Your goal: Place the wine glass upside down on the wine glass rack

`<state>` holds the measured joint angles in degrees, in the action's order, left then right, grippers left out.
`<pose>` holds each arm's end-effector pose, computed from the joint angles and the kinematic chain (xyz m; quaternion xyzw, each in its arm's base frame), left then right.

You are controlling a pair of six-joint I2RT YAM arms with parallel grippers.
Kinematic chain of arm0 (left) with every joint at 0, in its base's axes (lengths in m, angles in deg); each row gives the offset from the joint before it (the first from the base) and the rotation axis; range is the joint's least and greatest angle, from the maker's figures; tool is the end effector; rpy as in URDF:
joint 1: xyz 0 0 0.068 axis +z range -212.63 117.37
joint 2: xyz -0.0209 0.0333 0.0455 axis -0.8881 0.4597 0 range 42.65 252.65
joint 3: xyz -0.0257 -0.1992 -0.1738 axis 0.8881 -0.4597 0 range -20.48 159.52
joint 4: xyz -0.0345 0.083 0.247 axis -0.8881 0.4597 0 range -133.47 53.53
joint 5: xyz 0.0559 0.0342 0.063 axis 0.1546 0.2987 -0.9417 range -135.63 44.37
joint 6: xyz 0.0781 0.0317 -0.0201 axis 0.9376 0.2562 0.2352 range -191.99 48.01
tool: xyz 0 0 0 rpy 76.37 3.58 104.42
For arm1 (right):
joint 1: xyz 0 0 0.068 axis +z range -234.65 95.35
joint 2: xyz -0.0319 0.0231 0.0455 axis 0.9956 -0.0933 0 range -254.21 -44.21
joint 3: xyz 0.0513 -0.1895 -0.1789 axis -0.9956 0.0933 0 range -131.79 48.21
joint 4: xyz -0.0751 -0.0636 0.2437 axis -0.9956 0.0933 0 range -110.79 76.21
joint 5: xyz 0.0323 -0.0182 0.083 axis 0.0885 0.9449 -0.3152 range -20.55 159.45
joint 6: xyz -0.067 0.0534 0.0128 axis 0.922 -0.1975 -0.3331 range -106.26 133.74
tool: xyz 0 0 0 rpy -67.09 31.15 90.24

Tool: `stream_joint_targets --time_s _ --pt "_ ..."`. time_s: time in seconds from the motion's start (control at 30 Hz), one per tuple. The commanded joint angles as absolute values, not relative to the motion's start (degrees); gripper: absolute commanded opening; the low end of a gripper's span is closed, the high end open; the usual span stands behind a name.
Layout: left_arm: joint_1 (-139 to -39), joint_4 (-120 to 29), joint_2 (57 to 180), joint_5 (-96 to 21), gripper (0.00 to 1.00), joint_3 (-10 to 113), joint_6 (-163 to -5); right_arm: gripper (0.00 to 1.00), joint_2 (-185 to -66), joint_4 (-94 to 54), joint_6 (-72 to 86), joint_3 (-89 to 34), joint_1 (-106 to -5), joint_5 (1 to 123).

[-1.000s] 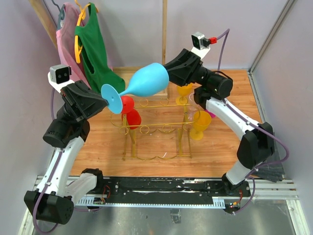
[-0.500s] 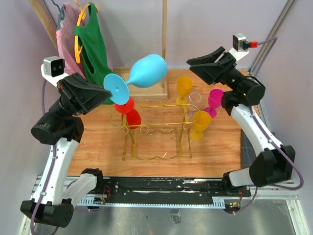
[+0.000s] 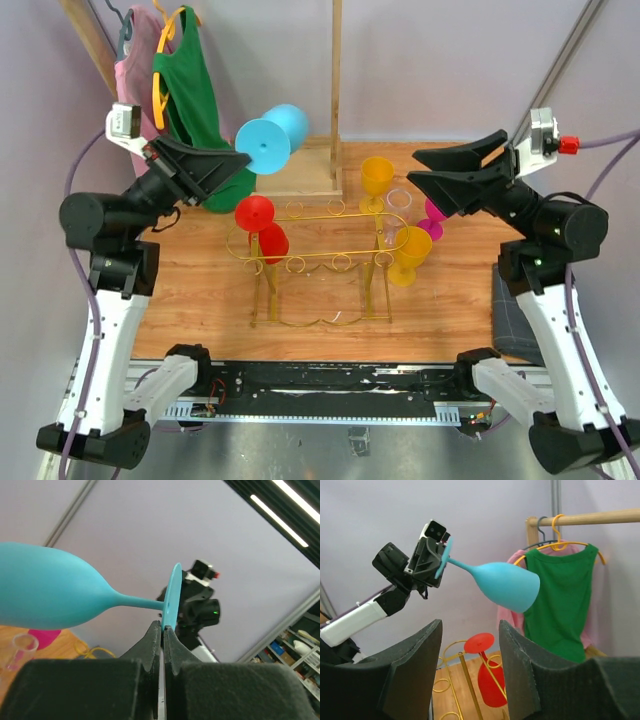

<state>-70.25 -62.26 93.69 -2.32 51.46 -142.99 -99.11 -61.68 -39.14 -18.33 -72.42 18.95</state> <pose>0.1589 -0.0743 0.5399 0.0767 0.5117 -0.6543 0.5515 0.1599 0.0952 0.5293 -0.2779 0.4128 0.5764 0.6482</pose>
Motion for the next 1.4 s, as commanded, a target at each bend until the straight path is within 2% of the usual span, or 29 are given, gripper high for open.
stream_joint_targets --time_s 0.0,0.3,1.37 --pt "-70.1 -57.5 95.8 -4.0 0.0 48.4 -137.7 0.51 -93.8 -46.9 -26.0 -16.7 -72.8 21.7" --pt "-70.3 -58.5 97.8 -4.7 0.0 42.9 -137.8 0.5 -88.3 -37.2 -20.3 -16.2 -72.9 23.9" --pt "-71.2 -46.6 95.2 2.8 0.0 39.1 -135.7 0.49 -88.7 -36.7 -21.4 -15.2 -72.8 25.3"
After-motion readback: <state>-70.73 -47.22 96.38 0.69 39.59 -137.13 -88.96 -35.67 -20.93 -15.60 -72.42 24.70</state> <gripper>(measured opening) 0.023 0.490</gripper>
